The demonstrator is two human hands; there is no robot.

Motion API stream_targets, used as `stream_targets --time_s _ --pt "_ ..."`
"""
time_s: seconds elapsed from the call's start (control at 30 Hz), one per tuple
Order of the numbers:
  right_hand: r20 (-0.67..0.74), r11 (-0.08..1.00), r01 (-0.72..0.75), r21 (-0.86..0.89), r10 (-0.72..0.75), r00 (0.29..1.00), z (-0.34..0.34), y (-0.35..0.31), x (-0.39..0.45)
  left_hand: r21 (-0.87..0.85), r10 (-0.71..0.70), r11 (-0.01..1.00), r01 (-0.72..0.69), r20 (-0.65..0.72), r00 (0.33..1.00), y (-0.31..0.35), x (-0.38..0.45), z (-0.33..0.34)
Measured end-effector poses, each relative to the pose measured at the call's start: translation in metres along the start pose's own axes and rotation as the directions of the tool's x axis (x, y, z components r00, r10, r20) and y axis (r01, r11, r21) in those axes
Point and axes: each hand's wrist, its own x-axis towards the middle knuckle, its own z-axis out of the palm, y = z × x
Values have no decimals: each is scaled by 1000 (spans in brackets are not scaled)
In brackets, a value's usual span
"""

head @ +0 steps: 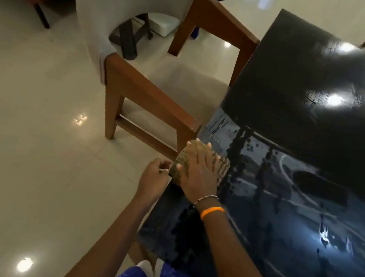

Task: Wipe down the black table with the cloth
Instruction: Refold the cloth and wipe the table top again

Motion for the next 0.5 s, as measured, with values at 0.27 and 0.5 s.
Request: stream_targets --time_s 0.27,0.5 --pt "-35 990 -120 -78 117 992 29 13 52 7 -105 995 104 85 991 -3 39 9" --pt "-97 980 -144 -141 131 987 3 74 153 -21 -92 995 96 142 986 14 77 40"
